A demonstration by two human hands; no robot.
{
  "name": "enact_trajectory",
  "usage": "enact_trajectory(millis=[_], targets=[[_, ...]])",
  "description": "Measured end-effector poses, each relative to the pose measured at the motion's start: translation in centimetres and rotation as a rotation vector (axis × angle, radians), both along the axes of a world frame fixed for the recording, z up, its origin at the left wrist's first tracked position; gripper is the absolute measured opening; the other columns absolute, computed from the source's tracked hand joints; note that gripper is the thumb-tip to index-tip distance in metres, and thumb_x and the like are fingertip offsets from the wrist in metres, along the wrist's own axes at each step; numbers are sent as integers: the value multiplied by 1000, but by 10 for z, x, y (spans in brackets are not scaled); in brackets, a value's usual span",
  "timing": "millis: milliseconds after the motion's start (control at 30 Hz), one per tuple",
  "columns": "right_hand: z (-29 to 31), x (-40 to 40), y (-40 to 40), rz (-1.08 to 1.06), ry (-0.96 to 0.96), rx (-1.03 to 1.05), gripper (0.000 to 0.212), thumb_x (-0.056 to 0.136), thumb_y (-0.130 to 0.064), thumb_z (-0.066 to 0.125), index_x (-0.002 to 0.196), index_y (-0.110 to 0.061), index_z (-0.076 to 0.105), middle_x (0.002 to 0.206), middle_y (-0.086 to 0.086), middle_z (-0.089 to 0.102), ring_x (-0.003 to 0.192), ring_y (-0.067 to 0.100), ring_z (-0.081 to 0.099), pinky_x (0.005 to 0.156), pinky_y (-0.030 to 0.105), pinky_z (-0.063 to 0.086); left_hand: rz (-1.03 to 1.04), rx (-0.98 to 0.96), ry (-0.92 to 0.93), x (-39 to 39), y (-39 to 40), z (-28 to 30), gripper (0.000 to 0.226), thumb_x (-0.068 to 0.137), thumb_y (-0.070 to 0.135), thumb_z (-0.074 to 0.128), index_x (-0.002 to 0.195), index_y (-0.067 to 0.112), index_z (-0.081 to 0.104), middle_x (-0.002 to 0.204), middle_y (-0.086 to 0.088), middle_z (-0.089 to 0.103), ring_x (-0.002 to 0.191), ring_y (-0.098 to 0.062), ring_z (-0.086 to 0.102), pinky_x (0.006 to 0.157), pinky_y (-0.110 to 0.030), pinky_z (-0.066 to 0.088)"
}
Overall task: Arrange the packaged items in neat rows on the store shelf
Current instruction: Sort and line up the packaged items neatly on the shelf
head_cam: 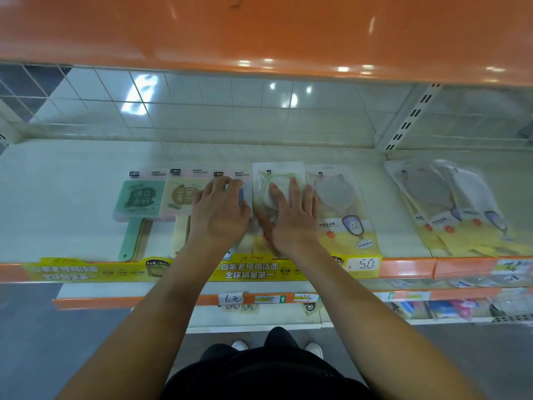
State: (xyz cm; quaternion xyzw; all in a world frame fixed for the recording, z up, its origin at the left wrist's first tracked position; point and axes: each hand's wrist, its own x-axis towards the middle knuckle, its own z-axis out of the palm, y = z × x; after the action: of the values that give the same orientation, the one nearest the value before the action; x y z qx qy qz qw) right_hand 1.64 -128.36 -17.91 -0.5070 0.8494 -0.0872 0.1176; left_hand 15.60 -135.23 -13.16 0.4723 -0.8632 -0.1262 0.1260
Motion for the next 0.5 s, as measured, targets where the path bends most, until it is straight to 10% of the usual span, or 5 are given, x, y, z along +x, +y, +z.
enact_trajectory(millis=[500], targets=[[22, -32, 36, -209, -60, -160, 56, 100, -56, 28, 153, -37, 21, 164, 0, 2, 149, 34, -9, 120, 51, -3, -135, -1, 3, -41, 17, -1, 43, 91, 28, 51, 133, 18, 48, 136, -6, 46, 126, -28, 43, 99, -42, 32]])
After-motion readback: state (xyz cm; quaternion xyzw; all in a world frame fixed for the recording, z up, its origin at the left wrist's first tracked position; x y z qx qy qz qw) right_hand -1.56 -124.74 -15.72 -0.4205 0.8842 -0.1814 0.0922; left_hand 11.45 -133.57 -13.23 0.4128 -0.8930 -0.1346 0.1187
